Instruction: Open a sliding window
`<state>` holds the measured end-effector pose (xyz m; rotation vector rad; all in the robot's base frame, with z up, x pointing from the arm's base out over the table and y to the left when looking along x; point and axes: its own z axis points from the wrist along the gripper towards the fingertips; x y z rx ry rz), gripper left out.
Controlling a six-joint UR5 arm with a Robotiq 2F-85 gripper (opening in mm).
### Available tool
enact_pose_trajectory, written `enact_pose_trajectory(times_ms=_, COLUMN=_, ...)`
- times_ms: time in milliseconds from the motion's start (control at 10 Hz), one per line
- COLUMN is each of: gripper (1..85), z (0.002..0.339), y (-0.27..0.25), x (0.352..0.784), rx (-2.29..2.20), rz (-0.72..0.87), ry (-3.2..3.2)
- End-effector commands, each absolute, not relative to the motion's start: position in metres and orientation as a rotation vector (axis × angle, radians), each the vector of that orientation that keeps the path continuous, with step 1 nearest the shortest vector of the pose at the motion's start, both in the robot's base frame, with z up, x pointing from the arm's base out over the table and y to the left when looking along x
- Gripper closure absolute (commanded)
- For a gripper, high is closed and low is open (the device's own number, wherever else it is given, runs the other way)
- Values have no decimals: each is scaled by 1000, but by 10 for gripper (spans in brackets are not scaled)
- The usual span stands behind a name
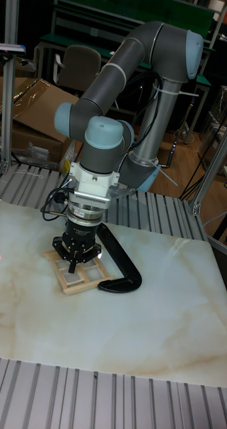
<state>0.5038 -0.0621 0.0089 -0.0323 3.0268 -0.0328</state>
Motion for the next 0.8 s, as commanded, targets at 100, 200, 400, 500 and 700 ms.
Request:
enact_pose_trajectory(times_ms=100, gripper=850, z=13, y=-69, x=499, rx=-30, rz=-37, ry=3039)
enact_pose_trajectory(times_ms=200, gripper=850, z=13, y=-69, x=498, rx=-28, rz=-37, ry=3041)
enact_pose_trajectory(times_ms=400, gripper=850, z=10, y=-67, x=500, rx=-27, rz=-30, ry=3029)
enact_pose_trajectory(times_ms=500, gripper=850, z=6, y=-73, x=499, rx=-48, rz=-22, ry=3018)
enact_pose_trajectory(times_ms=700, gripper=850, z=6, y=-81, x=493, rx=-63, rz=-39, ry=3019)
